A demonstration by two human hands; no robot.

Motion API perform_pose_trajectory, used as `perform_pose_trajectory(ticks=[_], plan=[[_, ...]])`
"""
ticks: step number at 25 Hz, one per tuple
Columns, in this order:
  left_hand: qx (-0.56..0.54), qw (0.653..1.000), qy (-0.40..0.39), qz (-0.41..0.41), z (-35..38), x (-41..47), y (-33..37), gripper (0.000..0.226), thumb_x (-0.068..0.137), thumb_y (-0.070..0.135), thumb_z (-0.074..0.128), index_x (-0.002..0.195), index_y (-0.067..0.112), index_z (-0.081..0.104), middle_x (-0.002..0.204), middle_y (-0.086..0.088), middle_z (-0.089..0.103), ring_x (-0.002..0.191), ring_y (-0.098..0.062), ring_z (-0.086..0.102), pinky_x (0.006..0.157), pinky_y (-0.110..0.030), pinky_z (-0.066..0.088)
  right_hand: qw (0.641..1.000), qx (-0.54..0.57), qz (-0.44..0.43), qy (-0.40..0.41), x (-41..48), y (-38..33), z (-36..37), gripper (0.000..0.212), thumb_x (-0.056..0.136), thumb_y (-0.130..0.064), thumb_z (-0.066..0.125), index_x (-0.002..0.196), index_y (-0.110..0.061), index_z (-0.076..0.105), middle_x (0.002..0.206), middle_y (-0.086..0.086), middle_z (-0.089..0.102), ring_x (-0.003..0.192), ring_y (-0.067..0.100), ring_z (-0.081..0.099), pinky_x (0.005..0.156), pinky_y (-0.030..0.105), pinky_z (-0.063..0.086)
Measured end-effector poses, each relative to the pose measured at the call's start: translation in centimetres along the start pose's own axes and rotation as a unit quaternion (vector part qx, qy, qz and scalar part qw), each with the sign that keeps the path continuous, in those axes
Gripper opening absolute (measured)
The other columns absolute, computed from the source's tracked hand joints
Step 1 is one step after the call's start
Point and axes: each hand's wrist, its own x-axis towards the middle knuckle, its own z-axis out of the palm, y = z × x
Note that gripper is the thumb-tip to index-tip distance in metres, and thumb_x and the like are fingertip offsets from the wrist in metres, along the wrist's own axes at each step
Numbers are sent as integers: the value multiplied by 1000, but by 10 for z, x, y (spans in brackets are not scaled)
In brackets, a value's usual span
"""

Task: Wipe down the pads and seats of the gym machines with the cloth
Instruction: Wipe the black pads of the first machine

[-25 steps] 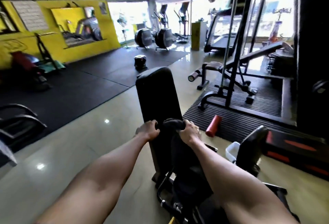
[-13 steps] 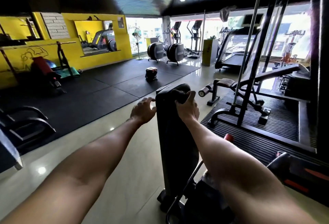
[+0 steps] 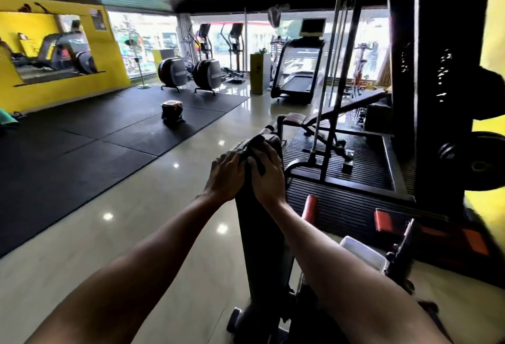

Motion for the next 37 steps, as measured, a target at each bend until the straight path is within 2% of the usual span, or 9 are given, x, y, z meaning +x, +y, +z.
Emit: perform_pose_trajectory(ticks=[4,8,11,16,19,25,28,33,37], plan=[[-56,998,21,-11,14,14,2,60,96,41,23,144,20,52,148,-2,52,137,-24,44,113,-40,31,998,-13,31,-46,53,24,4,37,94,-40,54,114,-17,74,134,3,61,131,23,50,115,36,35],[-96,993,70,-6,31,18,-2,58,94,33,27,138,11,58,148,-4,53,140,-20,44,117,-45,32,992,-7,84,-94,100,47,2,19,97,-22,62,108,-14,75,128,4,63,124,25,56,108,34,39],[-110,991,79,-5,32,20,-3,57,92,29,28,137,11,59,148,-3,52,141,-17,42,118,-44,31,984,-32,123,-125,119,47,1,23,97,-34,58,105,-20,75,129,1,63,122,25,56,105,36,41],[-128,989,78,-8,32,17,-6,57,95,29,25,143,15,53,151,0,49,144,-13,38,120,-41,27,991,-3,-14,-137,74,39,-3,31,98,-44,48,108,-27,72,120,-12,60,123,14,49,109,33,33],[-116,991,72,-2,31,16,-5,55,96,27,26,143,16,53,152,2,49,144,-12,38,120,-39,27,988,10,-23,-150,91,60,0,34,97,-41,46,111,-25,72,122,-7,62,123,18,50,110,34,35],[-62,998,-30,-1,12,30,4,49,98,24,32,141,11,53,154,-5,45,144,-20,37,120,-38,27,972,3,157,-176,152,76,7,29,101,-30,51,108,-16,75,129,9,62,123,30,56,104,35,40],[-52,993,-106,-28,7,53,23,43,104,19,39,145,11,48,157,-7,39,147,-20,31,121,-30,18,984,65,118,-118,116,67,7,41,92,-40,52,117,-15,73,136,5,59,131,24,50,113,34,34],[-29,991,-126,-31,15,59,22,53,103,35,33,153,17,38,162,-3,32,150,-15,24,121,-25,8,992,91,18,-83,78,88,12,52,94,-46,44,134,-17,63,149,-1,47,142,15,36,119,29,23],[-10,989,-143,-29,18,64,19,71,89,44,23,155,20,36,163,2,29,151,-10,21,122,-23,5,985,85,116,-97,126,103,15,49,91,-49,43,122,-21,68,129,3,59,124,21,52,108,32,37]])
